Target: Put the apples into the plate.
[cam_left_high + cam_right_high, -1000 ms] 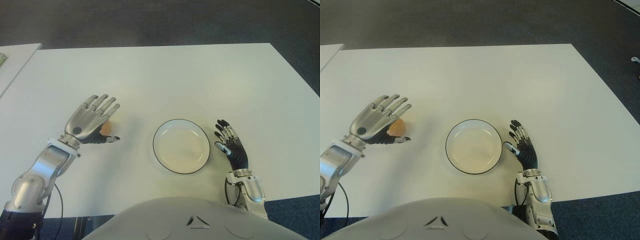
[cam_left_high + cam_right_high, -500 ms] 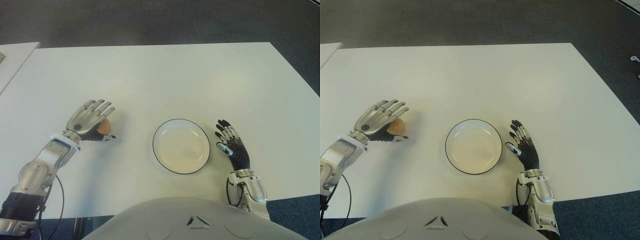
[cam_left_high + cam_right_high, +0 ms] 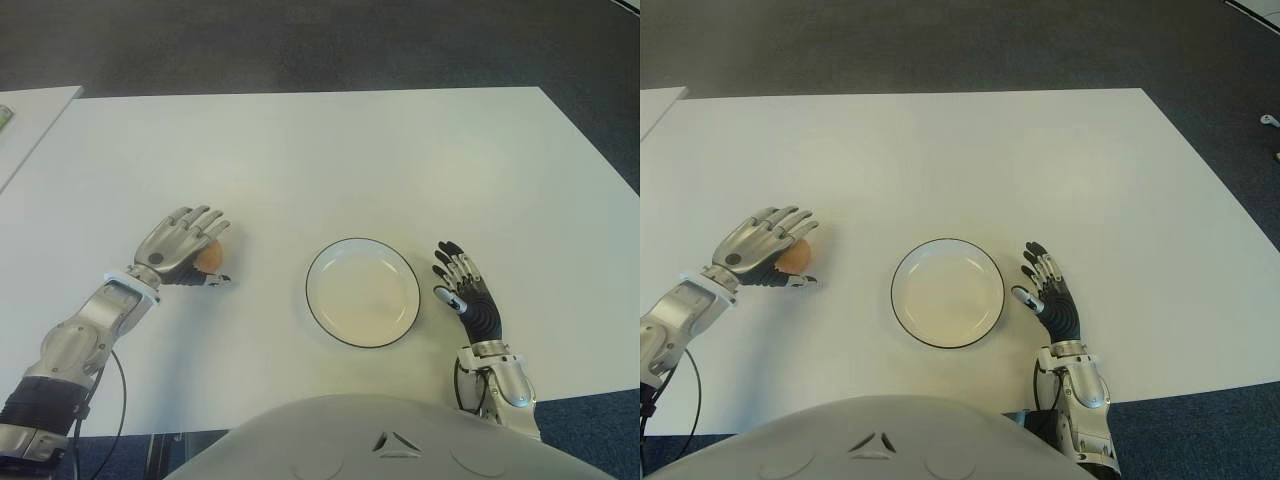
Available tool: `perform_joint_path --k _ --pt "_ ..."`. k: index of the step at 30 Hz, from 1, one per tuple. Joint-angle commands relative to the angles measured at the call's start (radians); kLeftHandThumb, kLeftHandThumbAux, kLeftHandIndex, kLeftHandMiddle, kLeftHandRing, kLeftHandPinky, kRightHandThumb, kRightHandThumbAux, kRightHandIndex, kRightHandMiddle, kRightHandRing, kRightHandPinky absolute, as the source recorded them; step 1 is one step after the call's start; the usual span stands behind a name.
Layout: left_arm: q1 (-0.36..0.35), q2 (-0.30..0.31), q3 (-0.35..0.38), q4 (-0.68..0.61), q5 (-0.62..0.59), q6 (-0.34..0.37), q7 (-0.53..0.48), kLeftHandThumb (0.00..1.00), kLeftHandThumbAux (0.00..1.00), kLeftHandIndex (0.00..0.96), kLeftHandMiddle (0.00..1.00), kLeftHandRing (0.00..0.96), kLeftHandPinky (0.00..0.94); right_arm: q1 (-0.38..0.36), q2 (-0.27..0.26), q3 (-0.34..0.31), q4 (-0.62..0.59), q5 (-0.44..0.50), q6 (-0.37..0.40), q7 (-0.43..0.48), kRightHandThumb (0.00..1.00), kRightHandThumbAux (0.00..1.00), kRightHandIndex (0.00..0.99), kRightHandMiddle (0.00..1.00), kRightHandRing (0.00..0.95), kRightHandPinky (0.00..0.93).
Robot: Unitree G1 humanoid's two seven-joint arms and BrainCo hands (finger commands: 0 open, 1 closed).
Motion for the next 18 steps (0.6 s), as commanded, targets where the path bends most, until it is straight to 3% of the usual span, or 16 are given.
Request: perform_joint_path --k 1,18 --pt "-0.034 0.015 -0.036 0.064 -0.024 -0.006 0.028 0.307 0.261 0.036 0.000 0.000 0.000 0.061 0.004 0.002 0.061 -0.027 0.081 -0.017 0.195 0.614 0.041 0.052 0.016 0.037" --pt "-0.079 0.010 -0.129 0.178 -0.047 0.027 0.097 0.291 0.282 0.042 0.000 0.000 0.004 0.071 0.000 -0.013 0.054 -0.024 0.072 -0.020 0.188 0.630 0.043 0.051 0.017 0.039"
